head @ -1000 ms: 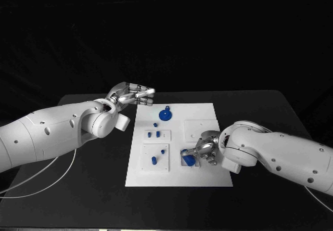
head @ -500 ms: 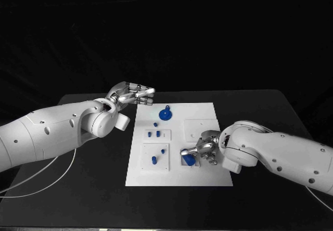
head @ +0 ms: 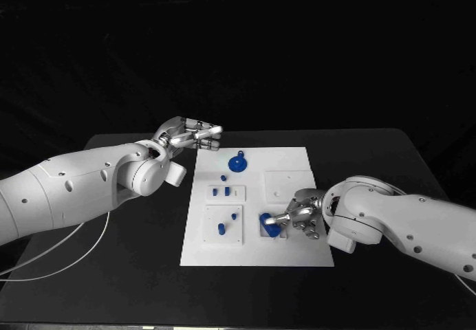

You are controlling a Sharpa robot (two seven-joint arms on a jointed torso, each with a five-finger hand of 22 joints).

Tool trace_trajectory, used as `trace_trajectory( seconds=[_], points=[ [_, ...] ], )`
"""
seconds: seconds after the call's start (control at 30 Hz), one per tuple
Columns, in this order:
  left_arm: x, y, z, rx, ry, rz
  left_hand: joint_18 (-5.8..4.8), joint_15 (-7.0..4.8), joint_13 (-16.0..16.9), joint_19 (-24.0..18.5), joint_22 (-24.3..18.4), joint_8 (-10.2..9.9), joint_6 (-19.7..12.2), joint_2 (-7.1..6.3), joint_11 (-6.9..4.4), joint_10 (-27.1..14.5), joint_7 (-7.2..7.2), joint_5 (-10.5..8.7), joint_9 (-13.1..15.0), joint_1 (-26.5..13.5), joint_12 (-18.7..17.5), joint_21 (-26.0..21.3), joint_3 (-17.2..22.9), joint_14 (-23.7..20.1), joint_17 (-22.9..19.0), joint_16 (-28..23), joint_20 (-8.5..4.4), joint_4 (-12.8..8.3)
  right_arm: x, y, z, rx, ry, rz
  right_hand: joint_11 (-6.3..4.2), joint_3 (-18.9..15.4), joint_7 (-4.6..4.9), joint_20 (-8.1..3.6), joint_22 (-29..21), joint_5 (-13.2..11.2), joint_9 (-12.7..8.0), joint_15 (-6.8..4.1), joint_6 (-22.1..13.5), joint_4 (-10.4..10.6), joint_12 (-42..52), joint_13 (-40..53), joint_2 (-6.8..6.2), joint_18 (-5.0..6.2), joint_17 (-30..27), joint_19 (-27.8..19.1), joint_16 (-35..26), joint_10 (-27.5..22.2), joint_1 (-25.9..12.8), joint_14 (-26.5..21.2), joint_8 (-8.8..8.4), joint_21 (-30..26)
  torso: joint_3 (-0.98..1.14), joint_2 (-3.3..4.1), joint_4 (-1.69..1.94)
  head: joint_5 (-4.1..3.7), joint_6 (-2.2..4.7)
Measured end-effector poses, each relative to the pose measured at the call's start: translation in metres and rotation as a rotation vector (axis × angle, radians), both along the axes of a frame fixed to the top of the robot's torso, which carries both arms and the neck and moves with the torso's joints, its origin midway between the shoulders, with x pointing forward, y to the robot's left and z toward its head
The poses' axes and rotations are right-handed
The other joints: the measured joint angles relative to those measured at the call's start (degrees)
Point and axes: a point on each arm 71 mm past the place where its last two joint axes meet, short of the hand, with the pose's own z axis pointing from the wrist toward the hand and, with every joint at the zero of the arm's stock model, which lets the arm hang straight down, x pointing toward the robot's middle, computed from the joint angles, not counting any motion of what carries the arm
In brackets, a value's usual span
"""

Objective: Assemble the parts on the task board

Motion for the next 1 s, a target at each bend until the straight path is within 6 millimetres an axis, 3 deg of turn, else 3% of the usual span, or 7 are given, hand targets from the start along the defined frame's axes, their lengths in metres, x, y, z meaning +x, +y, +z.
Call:
trace_trajectory(
  seconds=[0.53,1.0],
  points=[
    [0.0,0.0,0.0,0.0,0.001,-0.001,0.0,0.2,0.0,0.0,0.01,0.0,0.0,0.0,0.0,0.0,0.0,0.0,0.0,0.0,0.0,0.0,0.21,-0.2,0.0,0.0,0.0,0.26,-0.003,-0.005,0.003,-0.015,-0.004,0.004,0.0,-0.15,0.01,0.01,0.0,0.0,-0.01,-0.15,-0.01,0.16,-0.22,-0.02,0.47,0.0,0.05,0.0,0.0,0.0,-0.47,0.15,-0.08,0.0,-0.07,-0.02,0.09,0.19,-0.04],
    [0.001,0.0,0.0,0.001,0.002,-0.002,0.0,0.2,0.0,0.0,0.01,0.0,0.0,0.0,0.0,0.0,0.0,0.0,0.0,0.0,0.0,0.0,0.21,-0.2,0.0,0.0,0.0,0.26,-0.009,0.006,0.01,0.002,-0.01,0.039,0.0,-0.14,0.03,0.01,0.0,0.0,0.18,-0.14,0.4,0.14,-0.22,0.03,1.16,0.0,0.19,0.0,0.0,0.0,-0.1,0.14,-0.08,0.0,-0.01,-0.01,0.07,0.3,-0.29]
  ],
)
